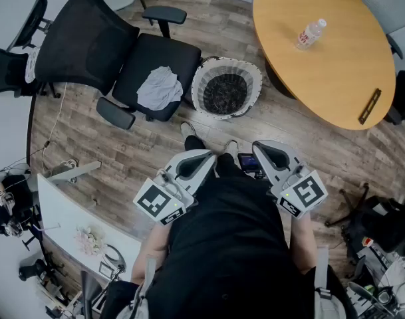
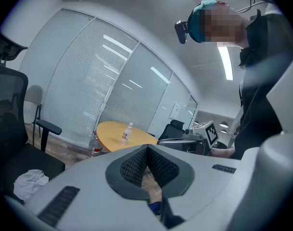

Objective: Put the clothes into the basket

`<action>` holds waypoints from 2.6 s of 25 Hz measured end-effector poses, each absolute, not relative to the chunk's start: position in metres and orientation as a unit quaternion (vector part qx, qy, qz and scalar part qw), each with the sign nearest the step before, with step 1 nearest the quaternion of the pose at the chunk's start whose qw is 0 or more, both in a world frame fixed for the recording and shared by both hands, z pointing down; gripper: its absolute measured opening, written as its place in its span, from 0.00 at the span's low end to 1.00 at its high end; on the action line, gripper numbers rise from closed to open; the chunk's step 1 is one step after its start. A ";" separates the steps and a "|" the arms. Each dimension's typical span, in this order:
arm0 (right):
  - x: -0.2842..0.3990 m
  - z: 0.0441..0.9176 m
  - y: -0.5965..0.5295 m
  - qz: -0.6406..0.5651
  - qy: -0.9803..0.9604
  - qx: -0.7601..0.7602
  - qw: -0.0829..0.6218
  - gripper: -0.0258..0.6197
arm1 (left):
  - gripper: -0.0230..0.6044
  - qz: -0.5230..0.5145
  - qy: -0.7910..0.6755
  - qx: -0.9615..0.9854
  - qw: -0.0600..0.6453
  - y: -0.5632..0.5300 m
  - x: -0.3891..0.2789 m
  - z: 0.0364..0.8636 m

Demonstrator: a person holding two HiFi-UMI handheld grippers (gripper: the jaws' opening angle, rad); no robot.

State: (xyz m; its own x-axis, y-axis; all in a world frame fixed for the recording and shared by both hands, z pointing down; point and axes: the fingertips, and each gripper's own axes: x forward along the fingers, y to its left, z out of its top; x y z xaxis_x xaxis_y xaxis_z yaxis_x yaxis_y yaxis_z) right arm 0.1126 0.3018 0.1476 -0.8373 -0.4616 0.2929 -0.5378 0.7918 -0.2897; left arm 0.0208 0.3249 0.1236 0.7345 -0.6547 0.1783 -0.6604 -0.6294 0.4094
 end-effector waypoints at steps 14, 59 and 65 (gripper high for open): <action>0.110 0.148 0.312 0.205 -0.942 0.253 0.085 0.07 | 0.05 0.015 -0.371 0.898 0.238 0.328 0.022 0.131; -0.080 0.179 0.178 0.262 -0.917 0.249 0.167 0.07 | 0.06 0.104 -0.383 0.874 0.281 0.159 -0.169 0.270; -0.100 0.193 0.174 0.274 -0.908 0.257 0.185 0.07 | 0.11 0.151 -0.363 0.871 0.296 0.146 -0.201 0.316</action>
